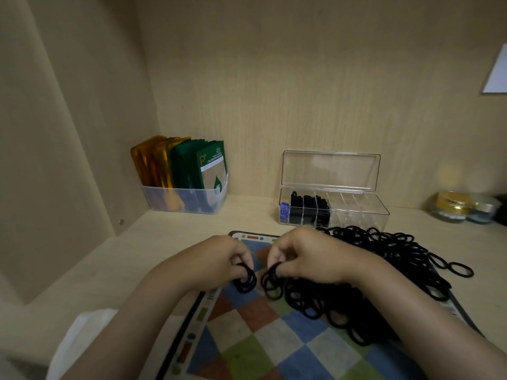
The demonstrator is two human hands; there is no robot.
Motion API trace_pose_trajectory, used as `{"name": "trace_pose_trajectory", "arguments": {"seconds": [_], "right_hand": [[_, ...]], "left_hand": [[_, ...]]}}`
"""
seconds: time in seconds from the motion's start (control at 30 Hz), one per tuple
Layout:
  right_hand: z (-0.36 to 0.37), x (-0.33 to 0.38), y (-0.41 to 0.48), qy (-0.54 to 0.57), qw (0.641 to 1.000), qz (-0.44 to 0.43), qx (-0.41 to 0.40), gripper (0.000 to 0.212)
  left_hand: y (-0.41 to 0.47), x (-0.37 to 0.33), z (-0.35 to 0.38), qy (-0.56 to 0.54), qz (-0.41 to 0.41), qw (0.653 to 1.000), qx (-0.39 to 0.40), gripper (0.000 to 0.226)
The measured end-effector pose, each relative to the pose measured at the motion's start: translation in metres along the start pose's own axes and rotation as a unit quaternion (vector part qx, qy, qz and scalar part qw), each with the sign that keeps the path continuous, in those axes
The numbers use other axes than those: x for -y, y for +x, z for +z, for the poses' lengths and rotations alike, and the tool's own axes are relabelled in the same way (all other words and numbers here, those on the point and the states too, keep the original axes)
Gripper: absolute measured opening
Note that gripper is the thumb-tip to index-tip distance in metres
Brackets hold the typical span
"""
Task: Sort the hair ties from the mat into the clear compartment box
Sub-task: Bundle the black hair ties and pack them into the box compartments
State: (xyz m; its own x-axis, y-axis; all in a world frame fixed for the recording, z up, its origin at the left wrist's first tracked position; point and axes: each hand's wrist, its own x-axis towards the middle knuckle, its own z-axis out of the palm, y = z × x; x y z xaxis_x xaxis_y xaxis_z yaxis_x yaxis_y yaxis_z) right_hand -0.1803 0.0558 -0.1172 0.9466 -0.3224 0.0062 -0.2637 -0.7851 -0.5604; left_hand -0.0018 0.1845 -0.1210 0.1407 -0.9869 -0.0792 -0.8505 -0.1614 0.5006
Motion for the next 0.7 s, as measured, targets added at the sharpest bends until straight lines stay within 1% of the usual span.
{"name": "trace_pose_trajectory", "arguments": {"seconds": [0.07,0.13,0.23,0.3,0.4,0.5,0.63,0.7], "right_hand": [[-0.012,-0.007,-0.003,0.061,0.997,0.020,-0.046,0.020],[-0.025,-0.015,-0.008,0.077,0.993,0.043,-0.077,0.025],[-0.036,-0.027,-0.016,0.066,0.991,0.083,-0.079,0.026],[-0.038,-0.033,-0.017,0.065,0.989,0.103,-0.084,0.026],[-0.040,-0.042,-0.016,0.033,0.989,0.121,-0.078,0.025],[-0.040,-0.049,-0.015,-0.010,0.989,0.141,-0.041,0.023],[-0.040,-0.056,-0.017,-0.092,0.984,0.147,-0.033,0.023],[-0.043,-0.056,-0.020,-0.130,0.979,0.157,-0.024,0.024]], "left_hand": [[0.000,-0.001,0.000,-0.044,0.008,0.999,-0.017,0.017],[0.001,-0.005,0.001,-0.101,0.014,0.994,-0.026,0.020],[0.005,-0.012,0.006,-0.232,0.001,0.973,0.004,0.026],[0.016,-0.015,0.009,-0.247,-0.002,0.969,0.013,0.027],[0.042,-0.019,0.017,-0.184,0.003,0.983,0.008,0.025],[0.064,-0.031,0.027,-0.092,0.021,0.996,0.004,0.023],[0.082,-0.045,0.037,0.020,0.052,0.998,-0.009,0.028],[0.083,-0.049,0.035,0.052,0.067,0.996,-0.001,0.028]]}}
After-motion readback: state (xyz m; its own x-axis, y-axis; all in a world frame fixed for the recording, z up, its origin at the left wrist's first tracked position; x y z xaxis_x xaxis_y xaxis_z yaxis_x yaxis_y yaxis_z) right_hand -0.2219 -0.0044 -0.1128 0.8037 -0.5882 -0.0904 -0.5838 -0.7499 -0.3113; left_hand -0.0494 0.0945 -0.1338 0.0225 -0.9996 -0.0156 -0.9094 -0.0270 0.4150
